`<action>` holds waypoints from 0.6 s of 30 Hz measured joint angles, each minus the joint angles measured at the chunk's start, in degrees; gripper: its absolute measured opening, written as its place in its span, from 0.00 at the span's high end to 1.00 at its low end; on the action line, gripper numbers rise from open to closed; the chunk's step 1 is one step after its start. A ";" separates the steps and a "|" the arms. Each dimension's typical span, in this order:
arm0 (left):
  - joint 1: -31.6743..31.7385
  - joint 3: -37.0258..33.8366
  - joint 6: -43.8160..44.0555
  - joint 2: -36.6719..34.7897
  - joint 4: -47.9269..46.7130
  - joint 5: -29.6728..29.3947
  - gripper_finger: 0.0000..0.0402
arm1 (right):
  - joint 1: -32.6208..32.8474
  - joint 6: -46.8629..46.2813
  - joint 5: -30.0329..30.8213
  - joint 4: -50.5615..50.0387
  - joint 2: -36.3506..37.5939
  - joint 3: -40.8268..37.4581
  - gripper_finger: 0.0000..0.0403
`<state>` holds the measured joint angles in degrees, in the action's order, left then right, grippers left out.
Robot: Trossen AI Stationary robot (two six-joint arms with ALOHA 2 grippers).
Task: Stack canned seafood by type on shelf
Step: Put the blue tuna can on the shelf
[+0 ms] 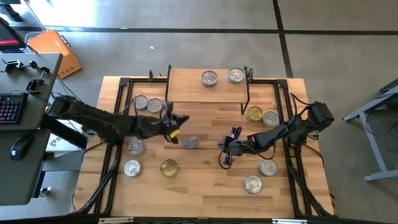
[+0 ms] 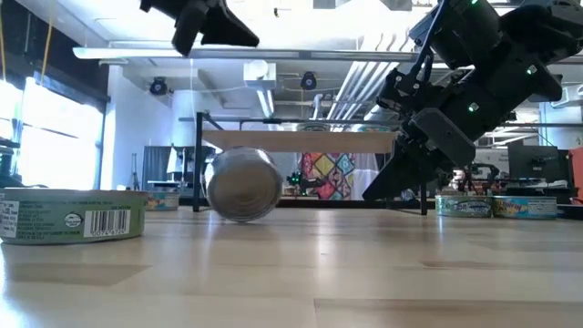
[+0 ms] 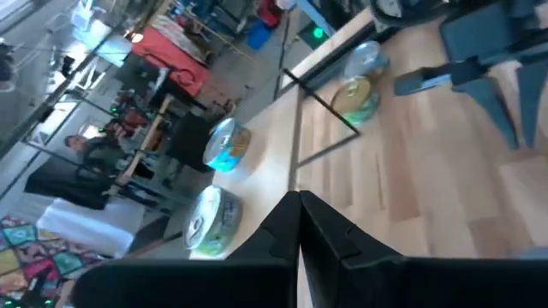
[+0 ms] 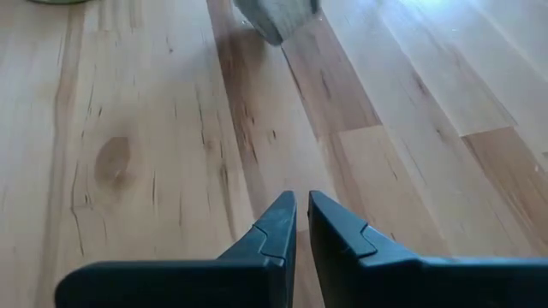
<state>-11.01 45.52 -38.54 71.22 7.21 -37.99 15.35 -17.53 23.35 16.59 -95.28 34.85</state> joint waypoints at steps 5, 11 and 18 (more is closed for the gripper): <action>2.08 0.00 5.35 -0.11 -5.45 12.95 1.00 | 0.00 -0.40 0.02 0.01 0.00 0.00 0.94; 0.34 0.00 18.21 3.98 -13.95 16.52 1.00 | 0.00 0.26 0.66 3.94 0.00 0.00 0.93; -3.65 0.00 30.85 12.41 -16.23 26.58 1.00 | -0.82 12.45 -7.14 13.87 -0.03 0.00 0.79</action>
<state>-14.67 45.52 -7.69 83.63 -9.02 -11.41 14.53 -5.09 16.21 30.46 -95.31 34.85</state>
